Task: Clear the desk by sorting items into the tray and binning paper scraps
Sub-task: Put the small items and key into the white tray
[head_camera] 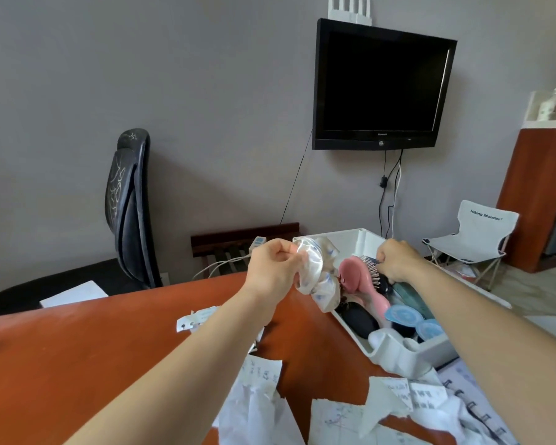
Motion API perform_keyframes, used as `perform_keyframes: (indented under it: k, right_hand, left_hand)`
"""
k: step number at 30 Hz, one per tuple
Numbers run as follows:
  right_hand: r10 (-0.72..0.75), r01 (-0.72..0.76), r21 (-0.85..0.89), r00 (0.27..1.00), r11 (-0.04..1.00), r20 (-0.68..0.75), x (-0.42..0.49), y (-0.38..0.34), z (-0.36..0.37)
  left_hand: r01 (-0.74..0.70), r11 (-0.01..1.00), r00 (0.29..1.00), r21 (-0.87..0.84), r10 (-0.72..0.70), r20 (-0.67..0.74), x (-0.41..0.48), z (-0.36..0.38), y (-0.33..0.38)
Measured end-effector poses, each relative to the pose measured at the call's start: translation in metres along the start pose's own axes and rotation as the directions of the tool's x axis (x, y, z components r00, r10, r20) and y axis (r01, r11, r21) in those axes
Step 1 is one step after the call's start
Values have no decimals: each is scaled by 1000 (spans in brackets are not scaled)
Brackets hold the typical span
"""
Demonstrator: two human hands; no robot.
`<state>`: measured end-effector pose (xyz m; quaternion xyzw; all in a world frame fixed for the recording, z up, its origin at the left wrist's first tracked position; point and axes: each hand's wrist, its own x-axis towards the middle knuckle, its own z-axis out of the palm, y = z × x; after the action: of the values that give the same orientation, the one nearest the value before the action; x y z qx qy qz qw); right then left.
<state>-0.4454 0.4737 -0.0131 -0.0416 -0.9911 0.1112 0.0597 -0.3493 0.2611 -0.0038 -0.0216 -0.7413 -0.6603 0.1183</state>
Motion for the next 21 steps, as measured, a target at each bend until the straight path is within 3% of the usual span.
perform_keyframes:
  k: [9,12,14,16,17,18,20,21]
  right_hand:
    - [3,-3,44,1000,999,12,-1,5,-4]
    - [-28,46,245,997,968,-77,-3,-1,-11]
    - [-82,95,521,996,848,-47,-11,-15,-18]
    - [-171,-11,846,978,533,120,-26,-29,-27]
    - [-264,-100,917,940,387,215,-35,-34,-33]
    - [-378,-177,933,878,314,293,-43,-37,-39]
    - [-549,-245,928,752,281,365,-54,-37,-45]
    - [-582,-241,933,731,269,356,-56,-37,-46]
  left_hand:
    - [5,1000,1000,-22,-6,-18,-1,1,2]
    - [9,997,1000,-72,-10,-19,0,2,8]
    - [28,990,1000,-138,-27,7,2,4,12]
    - [52,972,998,-231,-41,52,3,9,17]
    - [60,960,997,-273,-43,70,3,12,20]
    - [65,950,996,-305,-44,76,4,15,22]
    - [64,939,997,-338,-50,51,8,21,23]
    - [61,936,998,-347,-55,26,11,23,23]
